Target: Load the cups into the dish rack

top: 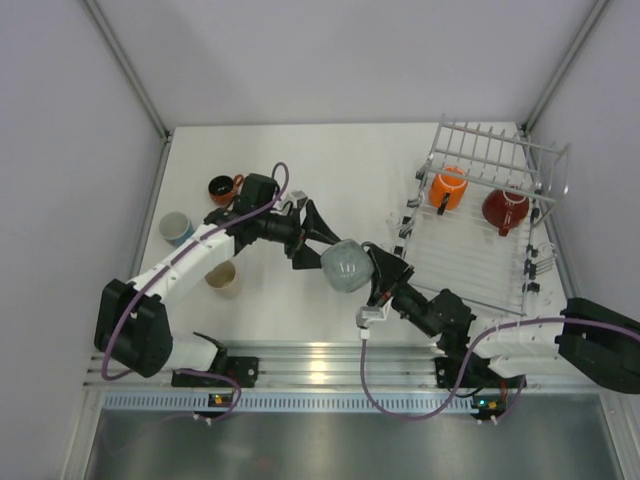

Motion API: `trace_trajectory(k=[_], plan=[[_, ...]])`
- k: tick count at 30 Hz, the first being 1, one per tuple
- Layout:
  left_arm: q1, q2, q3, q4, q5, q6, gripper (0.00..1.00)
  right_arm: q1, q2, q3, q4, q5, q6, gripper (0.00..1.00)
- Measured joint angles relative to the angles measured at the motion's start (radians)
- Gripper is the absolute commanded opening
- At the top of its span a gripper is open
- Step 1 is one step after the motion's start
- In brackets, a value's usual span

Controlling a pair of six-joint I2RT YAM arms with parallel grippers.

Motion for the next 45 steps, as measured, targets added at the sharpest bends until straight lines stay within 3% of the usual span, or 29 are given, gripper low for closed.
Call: trace_trajectory(k=[10, 13, 16, 18, 24, 33, 40, 45], plan=[[0.152, 0.026, 0.026, 0.002, 0.074, 0.051, 0.82, 0.000, -0.020, -0.033, -0.076, 0.029, 0.080, 0.00], [0.240, 0.054, 0.060, 0.002, 0.050, 0.102, 0.85, 0.002, -0.035, -0.033, -0.111, 0.057, 0.158, 0.00], [0.306, 0.066, 0.092, 0.001, -0.022, 0.153, 0.98, 0.003, -0.090, -0.031, -0.169, 0.102, 0.272, 0.00], [0.323, 0.066, 0.103, 0.000, -0.074, 0.174, 0.98, 0.003, -0.147, -0.015, -0.241, 0.139, 0.364, 0.00], [0.319, 0.061, 0.106, -0.002, -0.184, 0.252, 0.98, 0.003, -0.265, 0.237, -0.645, 0.330, 0.754, 0.00], [0.319, -0.098, 0.080, -0.036, -0.405, 0.373, 0.98, 0.003, -0.217, 0.648, -1.275, 0.553, 1.358, 0.00], [0.319, -0.150, 0.072, -0.056, -0.458, 0.429, 0.98, -0.033, -0.207, 0.732, -1.688, 0.589, 1.730, 0.00], [0.319, -0.151, 0.039, -0.070, -0.464, 0.442, 0.98, -0.245, -0.181, 0.743, -1.849, 0.515, 1.868, 0.00]])
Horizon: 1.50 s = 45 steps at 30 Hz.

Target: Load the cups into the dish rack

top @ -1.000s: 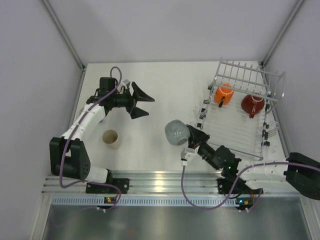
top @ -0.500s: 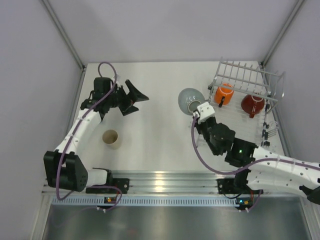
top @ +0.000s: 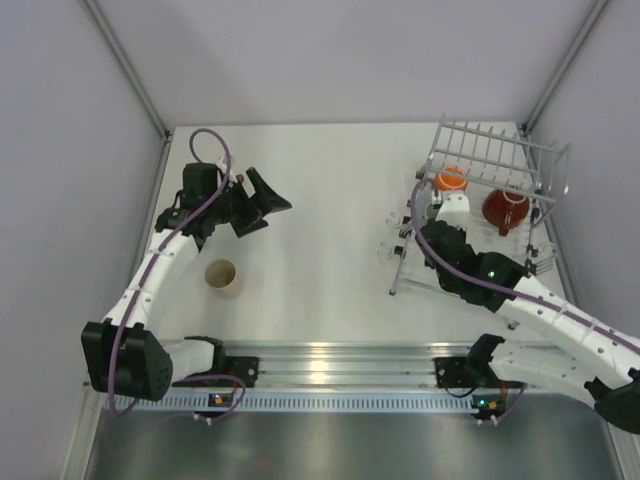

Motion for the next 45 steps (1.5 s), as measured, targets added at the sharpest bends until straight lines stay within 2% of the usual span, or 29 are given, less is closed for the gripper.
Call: trace_trajectory(k=[7, 17, 28, 43, 45], plan=[[0.000, -0.024, -0.015, -0.014, -0.002, 0.003, 0.98, -0.195, 0.026, -0.034, -0.050, -0.093, 0.071, 0.00], [0.000, -0.062, -0.024, -0.014, 0.002, 0.004, 0.98, -0.357, 0.149, -0.079, 0.056, -0.182, 0.097, 0.00], [0.000, -0.062, -0.024, -0.014, 0.002, 0.009, 0.98, -0.400, 0.327, -0.090, 0.187, -0.241, 0.084, 0.00], [0.000, -0.062, -0.024, -0.014, 0.001, 0.019, 0.98, -0.426, 0.409, -0.063, 0.242, -0.275, 0.065, 0.00], [0.000, -0.062, -0.024, -0.014, 0.000, 0.021, 0.98, -0.429, 0.409, -0.062, 0.242, -0.278, 0.061, 0.08]])
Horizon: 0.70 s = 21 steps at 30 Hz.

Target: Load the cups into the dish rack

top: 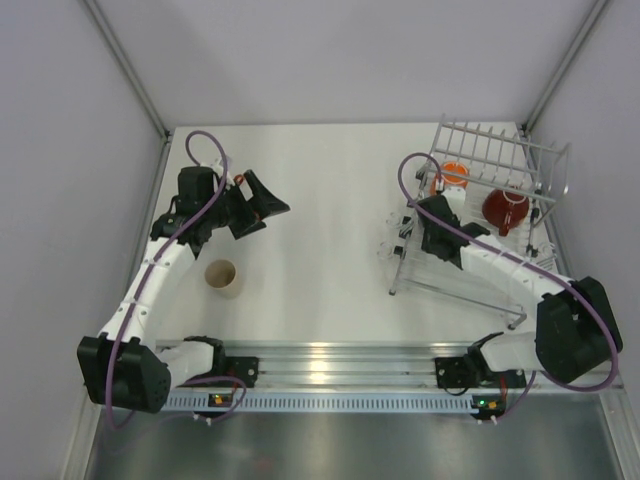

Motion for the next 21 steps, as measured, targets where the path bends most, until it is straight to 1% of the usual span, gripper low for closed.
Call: trace_trajectory(k=[2, 3, 6, 8, 12, 21], plan=[[0.000, 0.000, 0.000, 0.000, -0.002, 0.000, 0.98, -0.002, 0.000, 0.002, 0.000, -0.005, -0.004, 0.15], [0.000, 0.000, 0.000, 0.000, -0.002, 0.000, 0.98, -0.003, 0.000, 0.002, 0.000, -0.009, -0.008, 0.21], [0.000, 0.000, 0.000, 0.000, -0.002, 0.000, 0.98, -0.008, 0.000, 0.003, 0.000, -0.017, -0.021, 0.28], [0.000, 0.000, 0.000, 0.000, -0.003, 0.000, 0.98, -0.008, -0.001, 0.005, 0.006, -0.020, -0.027, 0.29], [0.000, 0.000, 0.000, 0.000, -0.008, 0.000, 0.98, -0.009, -0.014, 0.005, 0.016, -0.027, -0.035, 0.36], [0.000, -0.001, 0.000, -0.002, -0.047, -0.001, 0.98, -0.023, -0.111, 0.005, -0.005, -0.025, -0.055, 0.39]])
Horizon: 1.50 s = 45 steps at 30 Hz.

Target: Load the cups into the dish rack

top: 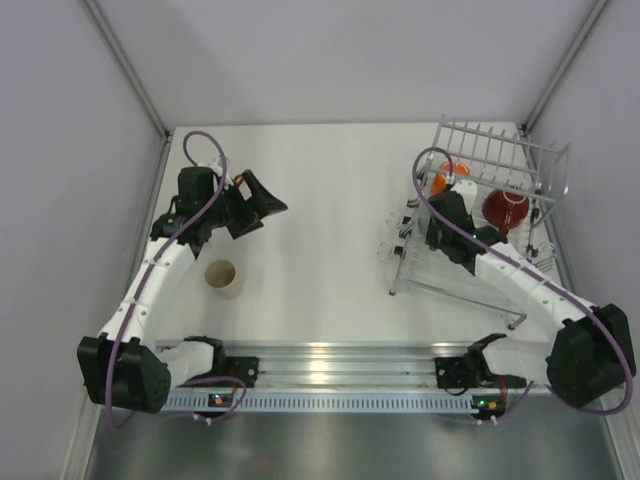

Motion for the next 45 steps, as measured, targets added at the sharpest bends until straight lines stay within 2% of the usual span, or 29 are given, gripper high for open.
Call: trace_trajectory(k=[7, 15, 23, 28, 31, 37, 42, 45], plan=[[0.000, -0.004, 0.000, -0.006, -0.035, 0.011, 0.98, -0.012, -0.116, 0.001, -0.055, -0.024, -0.026, 0.40], [0.000, -0.045, 0.064, -0.058, -0.203, 0.068, 0.98, -0.012, -0.281, 0.037, -0.128, -0.093, -0.037, 0.42], [-0.001, -0.001, 0.207, -0.119, -0.401, 0.148, 0.94, -0.014, -0.461, -0.011, -0.012, -0.326, -0.026, 0.51], [-0.001, 0.081, 0.281, -0.185, -0.566, 0.197, 0.96, -0.014, -0.486, -0.087, 0.038, -0.457, -0.006, 0.52], [0.013, 0.088, 0.283, -0.225, -0.642, 0.185, 0.94, -0.014, -0.488, -0.094, 0.053, -0.505, 0.000, 0.53], [0.140, 0.108, 0.282, -0.276, -0.665, 0.114, 0.98, -0.014, -0.514, -0.094, 0.080, -0.557, 0.000, 0.53], [0.342, 0.135, 0.217, -0.302, -0.630, 0.024, 0.96, -0.015, -0.547, -0.095, 0.081, -0.569, -0.017, 0.55], [0.430, 0.136, 0.194, -0.336, -0.642, -0.011, 0.98, -0.015, -0.563, -0.100, 0.082, -0.567, -0.028, 0.55]])
